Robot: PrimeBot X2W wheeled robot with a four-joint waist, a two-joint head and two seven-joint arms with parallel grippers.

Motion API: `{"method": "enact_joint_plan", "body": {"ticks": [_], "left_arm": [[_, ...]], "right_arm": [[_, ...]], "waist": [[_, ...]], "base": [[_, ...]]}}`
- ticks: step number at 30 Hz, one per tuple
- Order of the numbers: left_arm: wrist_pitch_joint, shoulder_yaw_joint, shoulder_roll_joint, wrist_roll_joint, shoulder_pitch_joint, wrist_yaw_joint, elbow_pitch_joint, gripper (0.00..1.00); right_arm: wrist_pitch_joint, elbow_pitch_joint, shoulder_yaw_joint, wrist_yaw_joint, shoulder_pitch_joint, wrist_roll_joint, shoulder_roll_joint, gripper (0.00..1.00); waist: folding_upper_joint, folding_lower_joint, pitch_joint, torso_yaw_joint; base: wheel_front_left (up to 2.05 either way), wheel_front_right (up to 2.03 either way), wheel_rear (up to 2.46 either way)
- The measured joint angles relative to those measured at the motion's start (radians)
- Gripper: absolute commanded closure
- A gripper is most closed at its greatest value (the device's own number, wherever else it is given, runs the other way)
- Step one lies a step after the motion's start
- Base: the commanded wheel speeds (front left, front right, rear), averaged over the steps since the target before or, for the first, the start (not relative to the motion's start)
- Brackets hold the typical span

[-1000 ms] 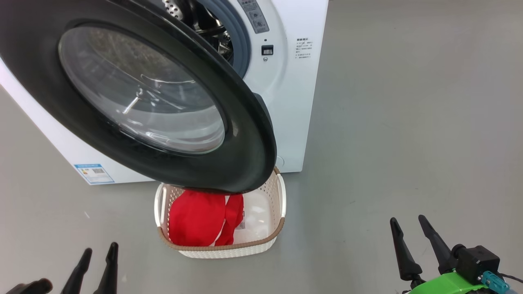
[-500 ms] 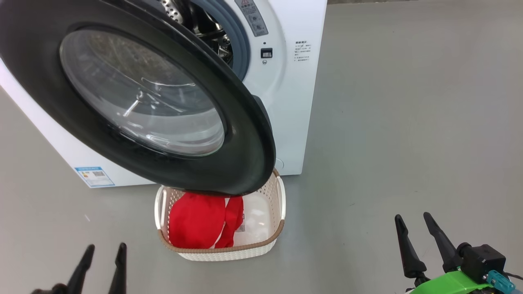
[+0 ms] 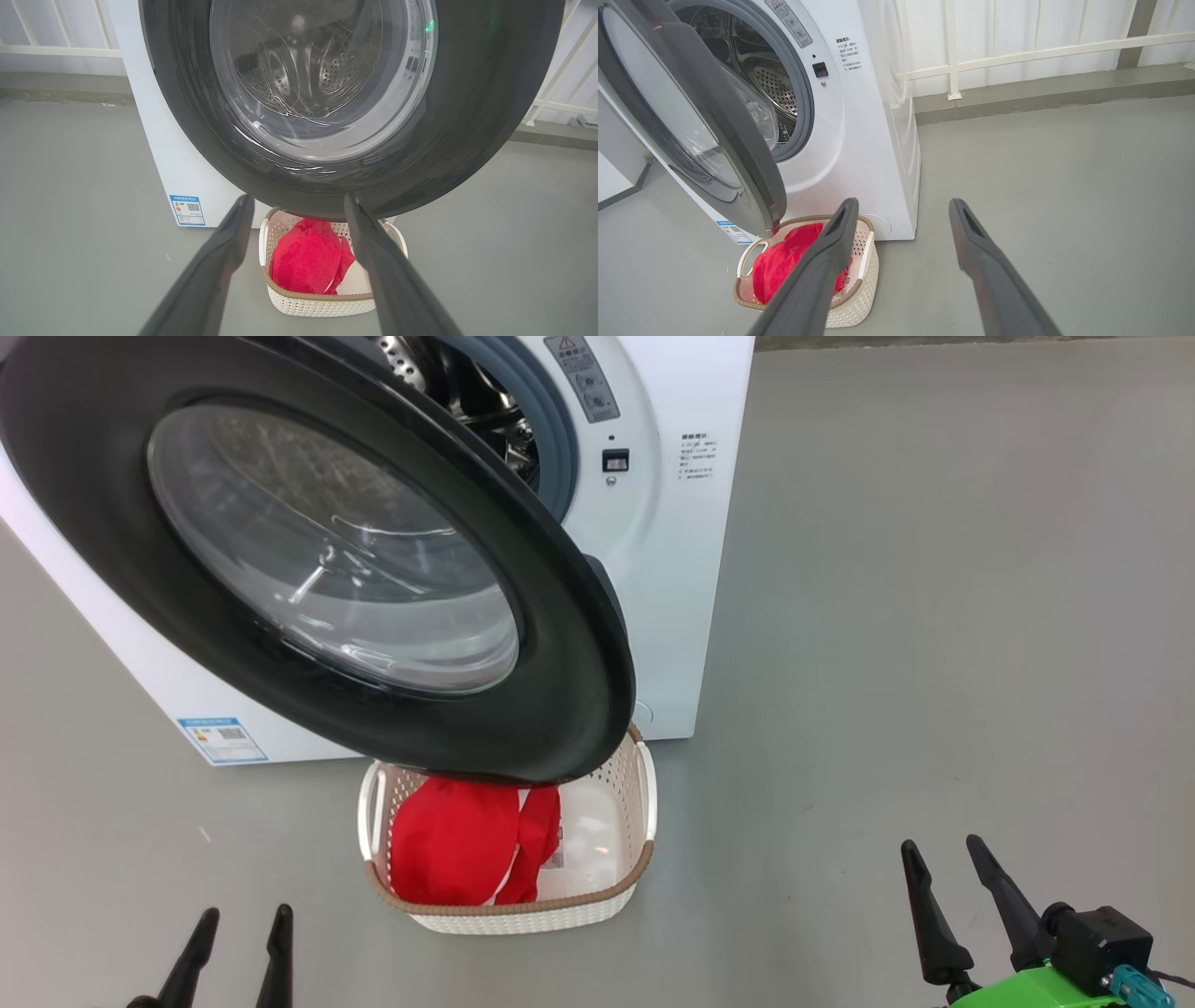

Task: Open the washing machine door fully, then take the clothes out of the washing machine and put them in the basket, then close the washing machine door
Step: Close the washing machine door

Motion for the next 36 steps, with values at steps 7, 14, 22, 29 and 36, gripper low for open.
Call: {"method": "enact_joint_plan", "body": {"ticks": [7,14,22,29,36], "left_arm": [[0.000,-0.005,-0.004,0.003,0.000,0.000,-0.003,0.00],[0.000,-0.016,-0.016,0.003,-0.002,0.000,-0.007,0.00],[0.000,-0.024,-0.041,0.010,-0.004,0.000,-0.015,0.00],[0.000,-0.040,-0.059,0.010,-0.016,0.000,-0.018,0.00],[0.000,-0.053,-0.070,0.010,-0.039,0.000,-0.020,0.00]], "right_arm": [[0.000,0.000,0.006,0.000,0.000,-0.001,0.000,0.00],[0.000,-0.002,0.044,0.000,-0.012,-0.004,0.000,1.00],[0.000,-0.001,0.113,0.000,-0.098,0.006,-0.002,1.00],[0.000,0.019,0.174,0.000,-0.203,0.013,-0.006,1.00],[0.000,0.048,0.235,0.000,-0.317,0.015,-0.012,1.00]], "waist": [[0.0001,0.0000,0.001,0.004],[0.0001,0.0000,0.010,0.025],[0.0001,0.0000,0.011,0.076],[0.0001,0.0001,0.019,0.130],[0.0000,0.0000,0.043,0.172]], "base": [[0.00,0.00,0.00],[0.00,0.00,0.00],[0.00,0.00,0.00],[0.00,0.00,0.00],[0.00,0.00,0.00]]}}
